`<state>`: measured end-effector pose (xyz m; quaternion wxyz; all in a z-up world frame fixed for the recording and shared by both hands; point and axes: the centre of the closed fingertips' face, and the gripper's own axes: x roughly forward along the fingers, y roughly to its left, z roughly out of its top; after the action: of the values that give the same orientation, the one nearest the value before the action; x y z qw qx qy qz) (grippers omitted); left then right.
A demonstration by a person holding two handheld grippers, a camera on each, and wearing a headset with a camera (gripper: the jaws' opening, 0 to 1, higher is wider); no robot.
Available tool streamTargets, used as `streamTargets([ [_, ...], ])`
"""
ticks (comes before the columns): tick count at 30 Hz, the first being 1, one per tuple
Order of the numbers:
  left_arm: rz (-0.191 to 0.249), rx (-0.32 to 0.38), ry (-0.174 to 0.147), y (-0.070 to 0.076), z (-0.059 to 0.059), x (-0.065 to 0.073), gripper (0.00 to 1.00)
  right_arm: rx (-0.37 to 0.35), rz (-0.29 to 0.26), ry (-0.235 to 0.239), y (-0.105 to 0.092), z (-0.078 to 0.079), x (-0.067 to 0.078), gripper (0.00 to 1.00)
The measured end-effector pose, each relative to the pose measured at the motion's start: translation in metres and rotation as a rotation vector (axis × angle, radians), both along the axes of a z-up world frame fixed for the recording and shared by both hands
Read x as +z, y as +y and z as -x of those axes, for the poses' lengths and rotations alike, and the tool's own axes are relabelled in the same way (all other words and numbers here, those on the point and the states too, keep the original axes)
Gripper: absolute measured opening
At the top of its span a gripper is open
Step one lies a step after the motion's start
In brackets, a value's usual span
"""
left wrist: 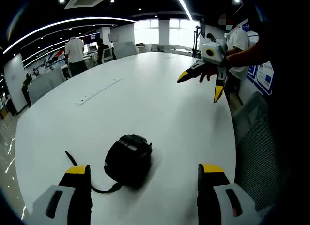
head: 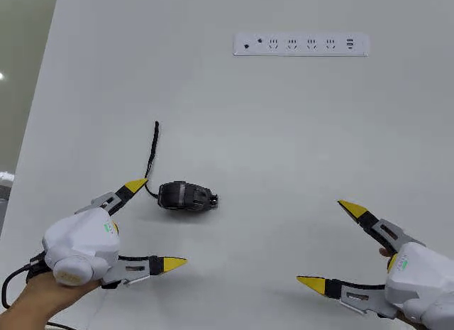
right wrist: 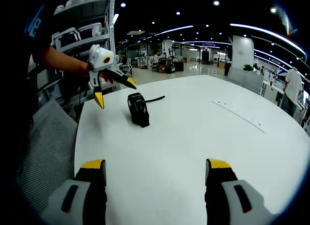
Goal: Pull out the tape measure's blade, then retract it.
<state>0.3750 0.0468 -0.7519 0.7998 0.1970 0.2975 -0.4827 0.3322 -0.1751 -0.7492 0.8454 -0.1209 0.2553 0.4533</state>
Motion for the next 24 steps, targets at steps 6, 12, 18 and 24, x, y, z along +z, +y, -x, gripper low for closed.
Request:
streamTargets([
  [6, -0.028, -0.045, 0.028, -0.001, -0.006, -0.007, 0.79, 0.052, 0.007, 0.0, 0.01, -0.007, -0.003, 0.83],
  [12, -0.068, -0.101, 0.032, -0.004, -0.014, -0.013, 0.71, 0.117, 0.006, -0.007, 0.024, -0.017, -0.006, 0.77],
  [18, -0.112, -0.145, 0.03, -0.002, -0.021, -0.02, 0.63, 0.164, 0.011, -0.019, 0.036, -0.025, -0.011, 0.71],
  [24, -0.166, -0.209, 0.035, -0.001, -0.025, -0.028, 0.53, 0.212, 0.013, -0.026, 0.05, -0.032, -0.016, 0.64],
])
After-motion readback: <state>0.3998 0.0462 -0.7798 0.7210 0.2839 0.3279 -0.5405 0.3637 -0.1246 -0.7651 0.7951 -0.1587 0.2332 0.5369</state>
